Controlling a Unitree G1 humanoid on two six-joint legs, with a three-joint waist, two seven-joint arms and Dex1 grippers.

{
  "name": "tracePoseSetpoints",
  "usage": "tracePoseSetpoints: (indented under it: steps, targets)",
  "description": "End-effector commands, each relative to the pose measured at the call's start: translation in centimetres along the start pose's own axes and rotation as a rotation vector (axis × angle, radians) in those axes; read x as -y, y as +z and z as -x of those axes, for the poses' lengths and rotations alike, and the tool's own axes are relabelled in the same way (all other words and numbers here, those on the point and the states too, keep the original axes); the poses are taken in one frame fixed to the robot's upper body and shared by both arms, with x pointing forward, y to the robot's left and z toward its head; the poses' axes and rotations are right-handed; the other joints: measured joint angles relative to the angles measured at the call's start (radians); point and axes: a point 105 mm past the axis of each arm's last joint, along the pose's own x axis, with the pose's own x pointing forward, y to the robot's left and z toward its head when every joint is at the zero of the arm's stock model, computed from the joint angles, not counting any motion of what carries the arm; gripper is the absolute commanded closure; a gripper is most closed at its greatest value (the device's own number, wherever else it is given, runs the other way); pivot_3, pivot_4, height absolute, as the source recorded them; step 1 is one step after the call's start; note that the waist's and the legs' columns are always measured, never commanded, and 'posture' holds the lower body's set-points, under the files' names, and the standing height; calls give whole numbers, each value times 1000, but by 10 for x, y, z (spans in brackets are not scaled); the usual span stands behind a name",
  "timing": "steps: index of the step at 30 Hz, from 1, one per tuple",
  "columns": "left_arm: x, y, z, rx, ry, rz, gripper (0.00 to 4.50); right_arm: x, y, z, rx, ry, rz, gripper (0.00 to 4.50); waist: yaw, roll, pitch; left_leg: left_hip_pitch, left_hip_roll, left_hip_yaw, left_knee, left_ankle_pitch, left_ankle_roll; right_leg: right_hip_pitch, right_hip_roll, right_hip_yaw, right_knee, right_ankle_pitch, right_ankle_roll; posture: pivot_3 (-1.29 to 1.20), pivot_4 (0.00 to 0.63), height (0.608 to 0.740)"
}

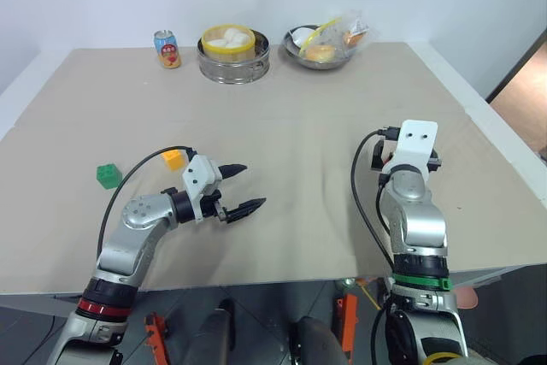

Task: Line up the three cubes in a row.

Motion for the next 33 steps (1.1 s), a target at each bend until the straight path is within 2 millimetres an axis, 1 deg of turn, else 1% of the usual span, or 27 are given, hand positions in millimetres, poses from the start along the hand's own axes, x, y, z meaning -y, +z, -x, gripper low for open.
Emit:
tracePoseSetpoints:
  steps: [1, 6, 11, 14, 16, 18, 20, 25, 33]
  targets:
    - [-1, 9, 1, 23, 8, -39, 49, 8, 5, 0, -4, -46, -72, 0, 0, 0, 0, 0, 0, 0, 0, 0, 0, 0, 0, 0, 0, 0, 0, 0, 150, 740]
    - [-1, 11, 2, 27, 18, -42, 49, 9, -3, 0, -47, -67, -115, 0, 0, 0, 0, 0, 1, 1, 0, 0, 0, 0, 0, 0, 0, -1, 1, 0, 150, 740]
    - [4, 15, 2, 45, -11, -33, 49, 7, -7, 0, -67, -76, -150, 0, 0, 0, 0, 0, 1, 2, 0, 0, 0, 0, 1, 0, 0, 0, 1, 0, 150, 740]
    - [22, 20, 3, 58, -133, -43, 49, 6, -10, -1, -77, -80, -157, 0, -1, 0, 0, 0, 2, 2, 0, 0, 0, 0, 1, 0, 0, 0, 0, 0, 150, 740]
    - [27, 20, 4, 44, -175, -59, 49, 5, -10, -1, -72, -75, -151, 0, 0, 0, 0, 0, 2, 2, 0, 0, 0, 0, 1, 0, 0, 0, 0, 0, 150, 740]
    - [26, 19, 4, 39, -174, -69, 49, 1, -5, -2, -54, -63, -141, 0, 0, 0, 0, 0, 2, 2, 0, 0, 0, -1, 0, 0, 0, 0, 0, 0, 150, 740]
    - [22, 20, 3, 39, -163, -78, 49, 0, -6, -2, -59, -71, -144, 0, -1, 0, 0, 0, 2, 2, 0, 0, 0, -1, 1, 0, 0, 0, 0, 0, 150, 740]
    - [16, 20, 2, 38, -141, -90, 49, 2, -6, -5, -68, -84, -172, 0, 0, 0, 0, 0, 2, 2, -1, 0, 0, -1, 1, 0, 0, 0, 0, 0, 150, 740]
    - [16, 20, -1, 45, -122, -91, 49, 8, -9, -9, -93, -132, -222, 0, 0, 0, 0, -1, 3, 3, -1, 0, 0, -1, 1, -1, 0, -1, 0, 0, 150, 740]
